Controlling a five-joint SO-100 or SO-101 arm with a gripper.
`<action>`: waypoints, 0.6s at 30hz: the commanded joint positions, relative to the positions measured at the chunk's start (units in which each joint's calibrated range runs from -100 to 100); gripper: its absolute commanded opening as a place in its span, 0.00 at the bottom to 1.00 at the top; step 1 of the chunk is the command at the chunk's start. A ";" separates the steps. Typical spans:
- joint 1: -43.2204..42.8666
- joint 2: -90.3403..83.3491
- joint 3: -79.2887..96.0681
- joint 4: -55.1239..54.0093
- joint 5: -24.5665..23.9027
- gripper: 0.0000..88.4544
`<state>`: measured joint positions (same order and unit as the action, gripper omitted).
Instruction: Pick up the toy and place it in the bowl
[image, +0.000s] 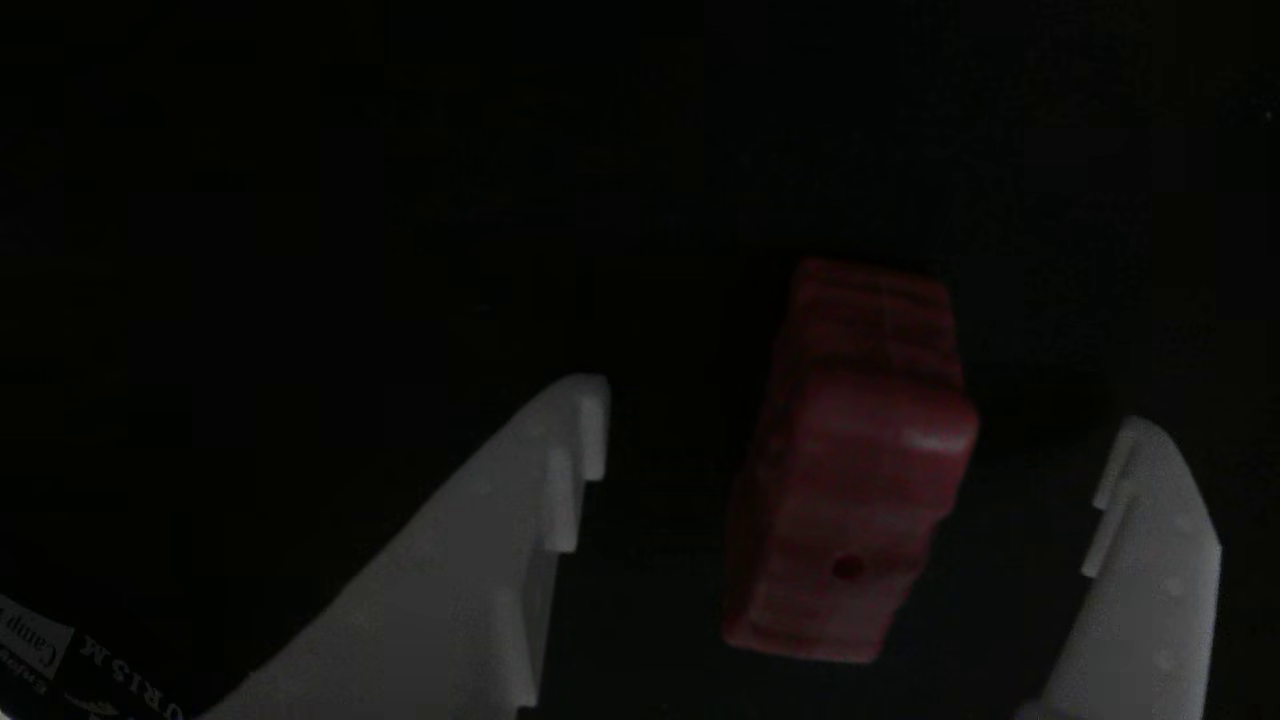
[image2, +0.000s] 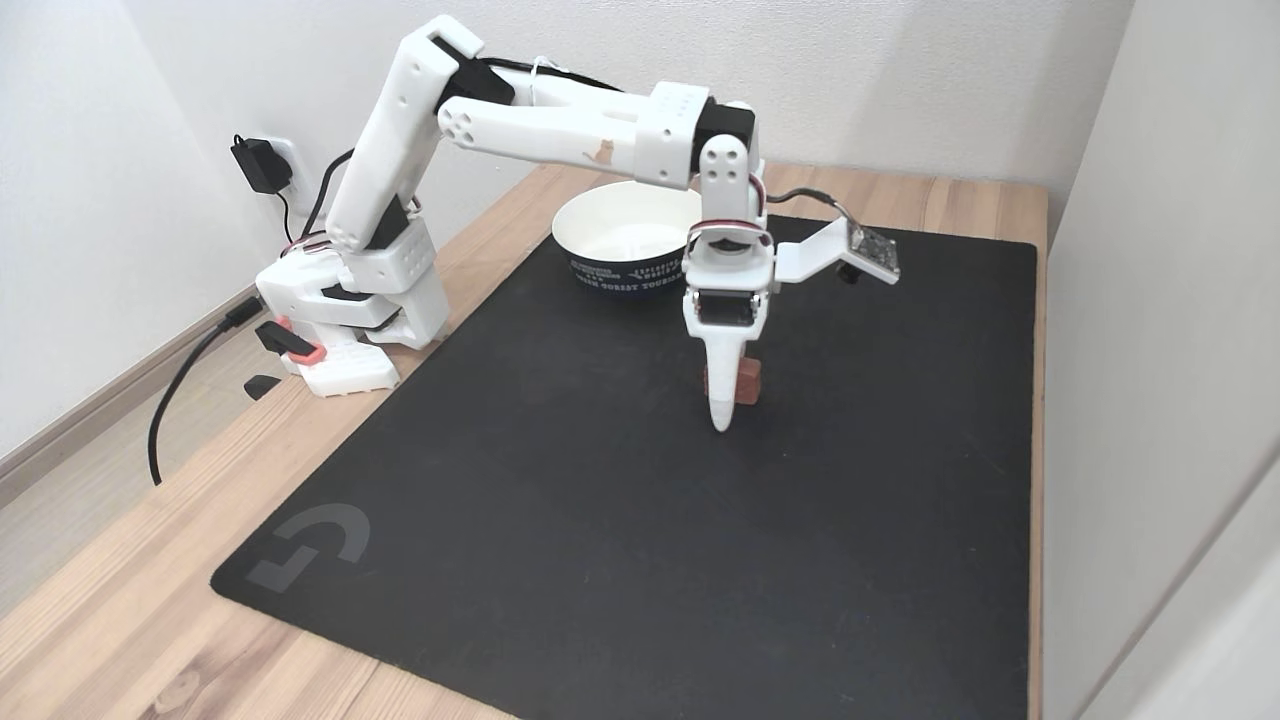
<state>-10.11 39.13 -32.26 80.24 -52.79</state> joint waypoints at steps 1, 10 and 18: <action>0.20 0.09 -1.58 -0.23 -0.23 0.22; 0.20 0.76 -1.13 -0.14 -0.23 0.03; 0.03 -0.58 -1.85 -0.57 0.29 0.03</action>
<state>-9.61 39.72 -32.45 80.16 -52.84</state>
